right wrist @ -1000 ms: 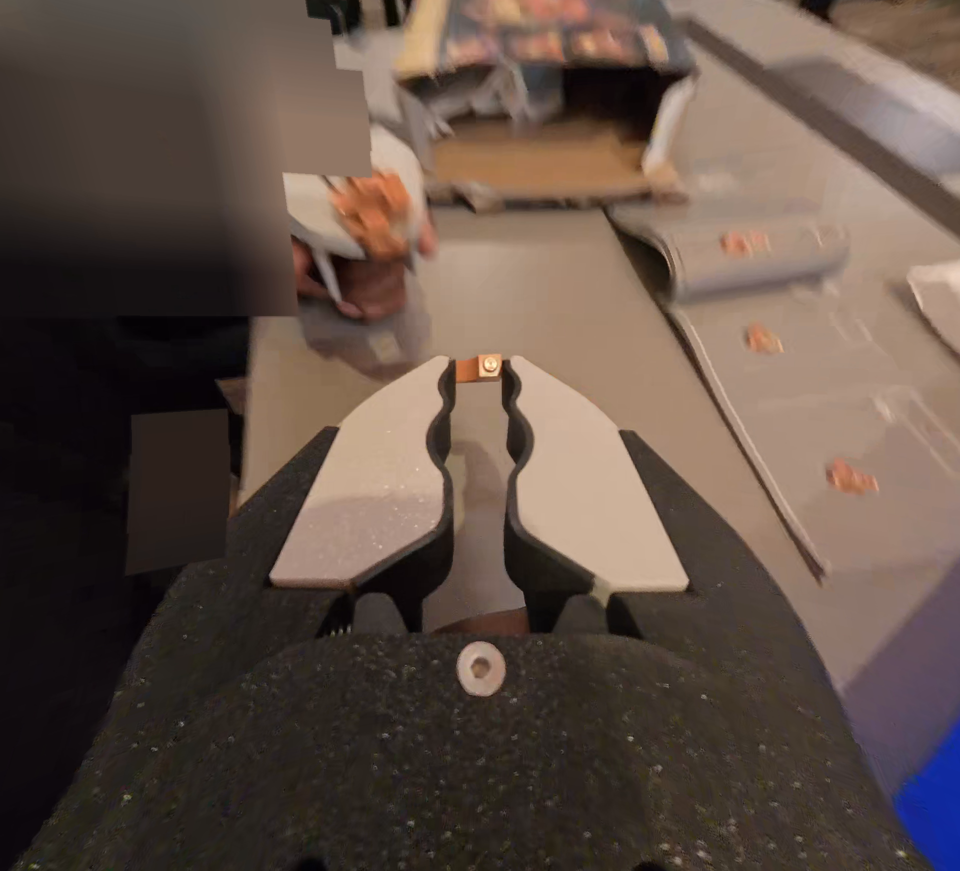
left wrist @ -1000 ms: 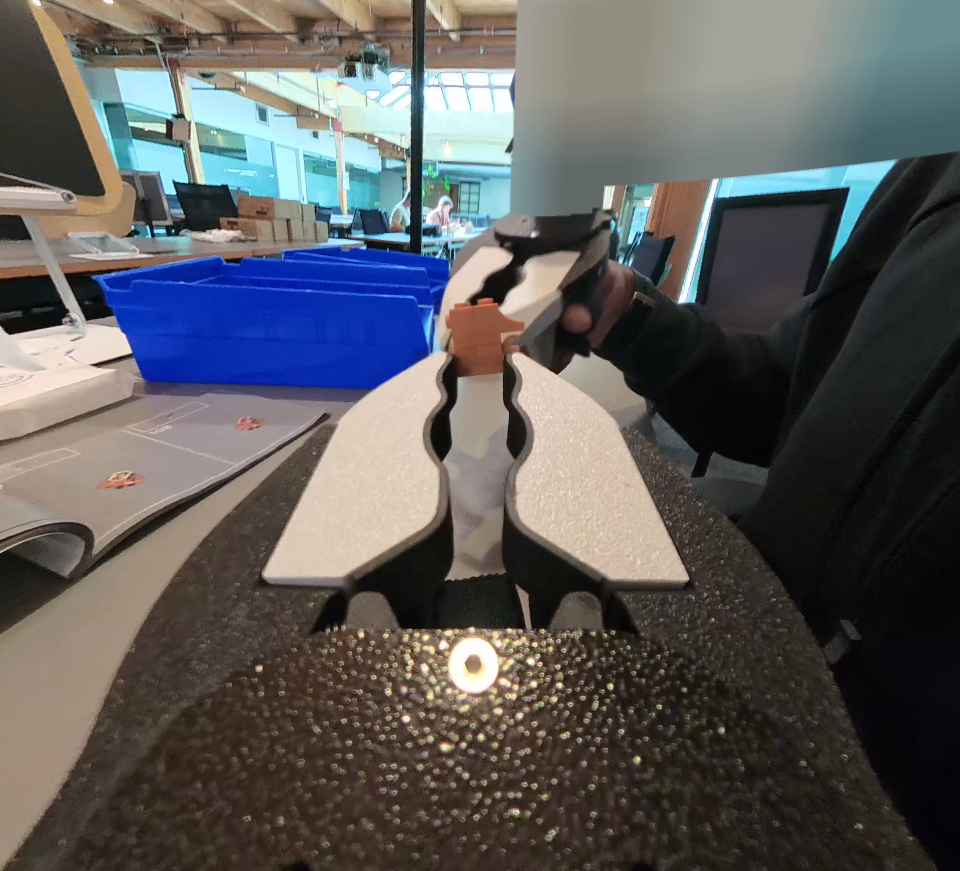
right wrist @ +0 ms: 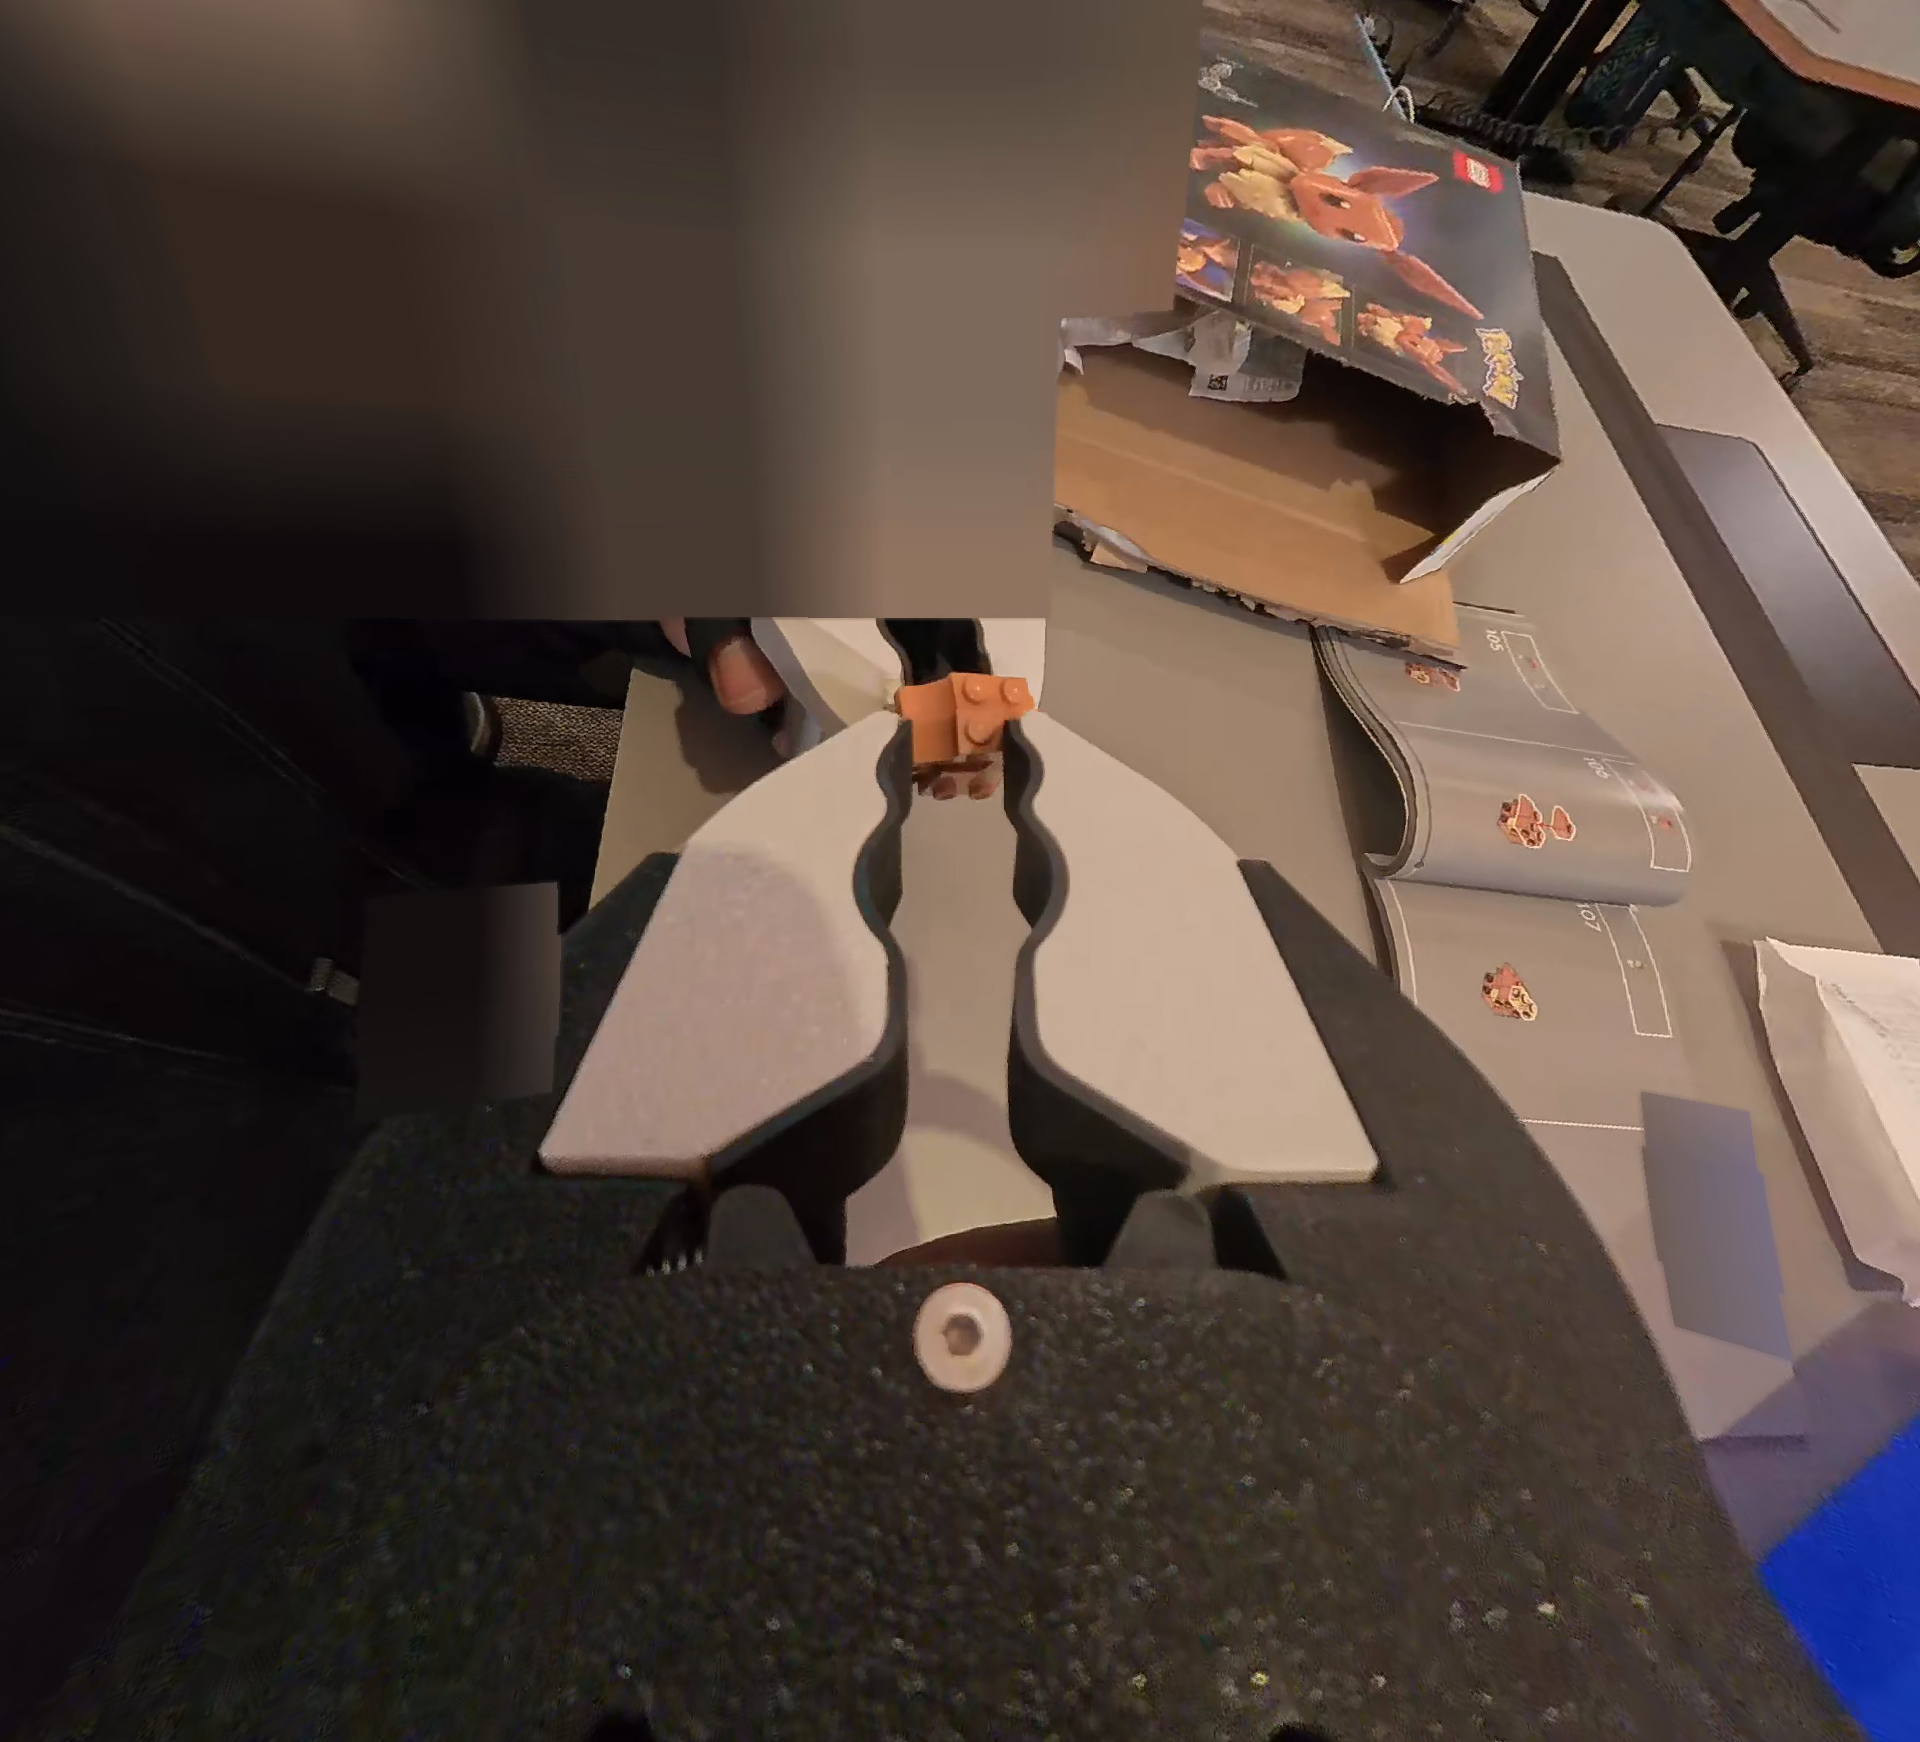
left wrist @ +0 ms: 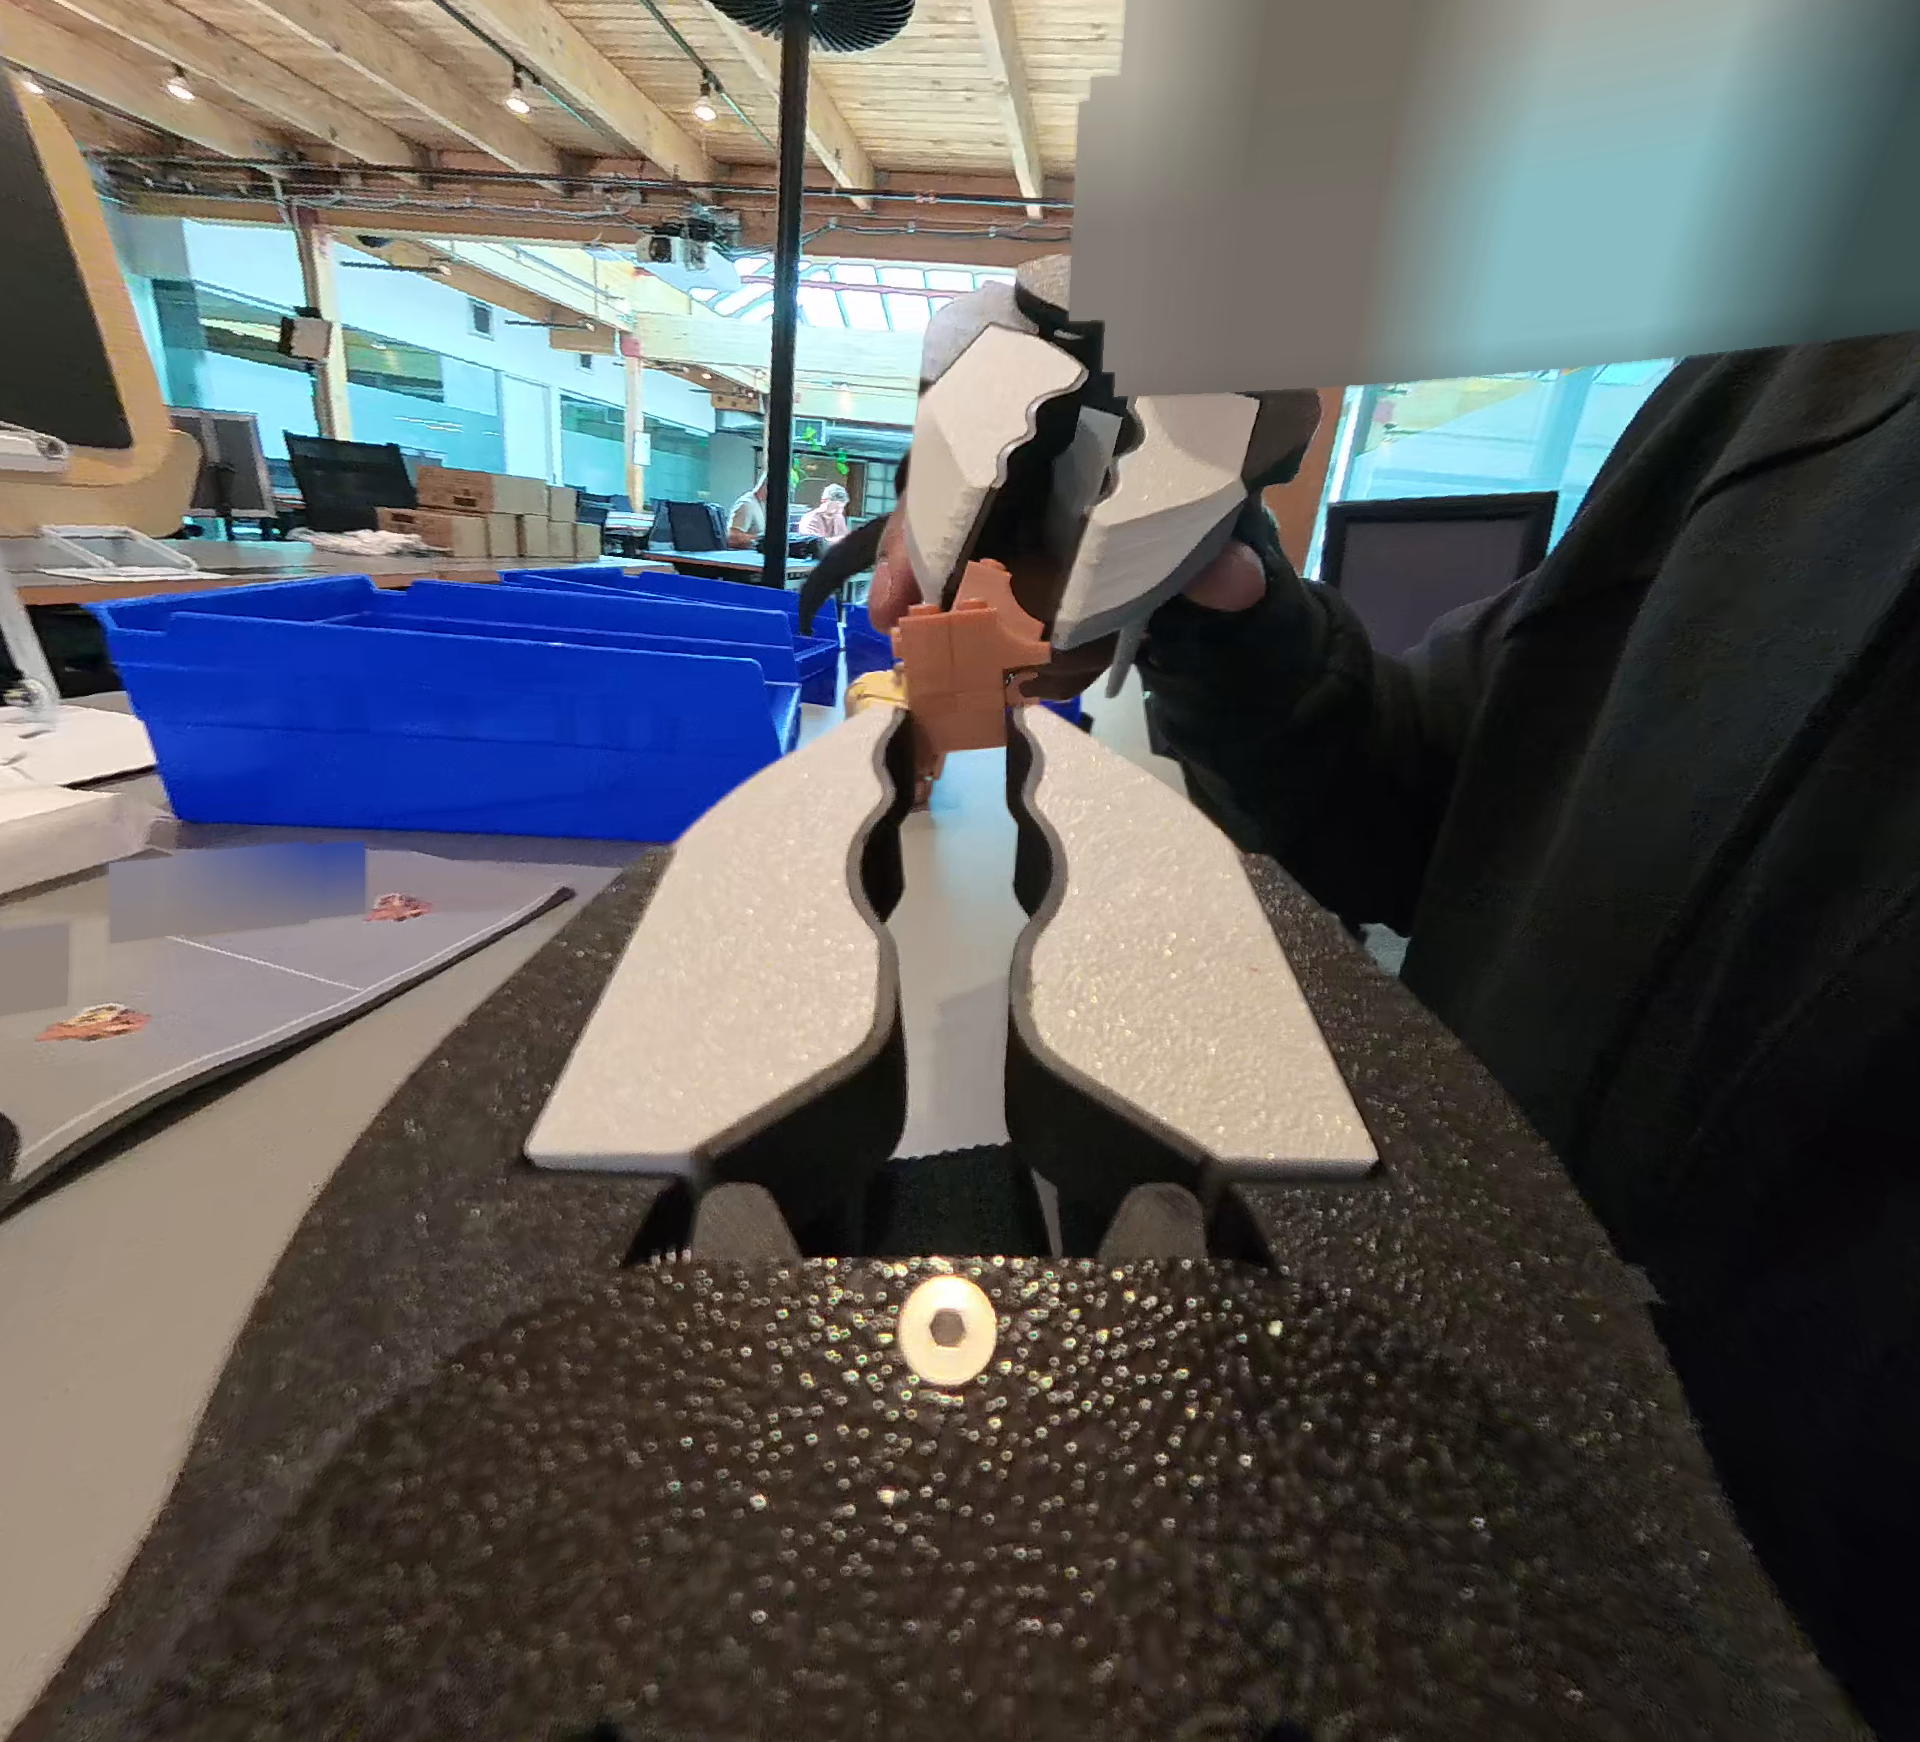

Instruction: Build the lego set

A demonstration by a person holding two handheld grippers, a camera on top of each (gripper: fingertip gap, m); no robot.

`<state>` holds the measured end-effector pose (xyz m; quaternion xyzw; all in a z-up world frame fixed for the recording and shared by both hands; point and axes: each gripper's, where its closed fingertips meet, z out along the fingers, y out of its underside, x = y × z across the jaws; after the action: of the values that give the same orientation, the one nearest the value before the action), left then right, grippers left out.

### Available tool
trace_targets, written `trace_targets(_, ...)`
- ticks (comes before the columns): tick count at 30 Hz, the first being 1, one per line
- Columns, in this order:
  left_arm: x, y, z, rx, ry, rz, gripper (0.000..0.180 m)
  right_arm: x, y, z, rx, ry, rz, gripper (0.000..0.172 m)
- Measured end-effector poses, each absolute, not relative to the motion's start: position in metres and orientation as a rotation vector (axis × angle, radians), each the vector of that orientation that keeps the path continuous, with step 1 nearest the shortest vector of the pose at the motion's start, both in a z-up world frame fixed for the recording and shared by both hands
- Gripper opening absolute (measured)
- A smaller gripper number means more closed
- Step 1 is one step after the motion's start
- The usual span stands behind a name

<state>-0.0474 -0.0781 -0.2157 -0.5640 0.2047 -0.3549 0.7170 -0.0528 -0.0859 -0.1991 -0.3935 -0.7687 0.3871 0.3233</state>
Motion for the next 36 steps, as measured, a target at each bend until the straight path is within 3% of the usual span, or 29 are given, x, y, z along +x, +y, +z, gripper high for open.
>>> trace_targets(36, -0.046, -0.0833, -0.2107, -1.213, 0.4, -0.982, 0.016, -0.0534, -0.0935, -0.1925, -1.187, -2.041, 1.242, 0.016)
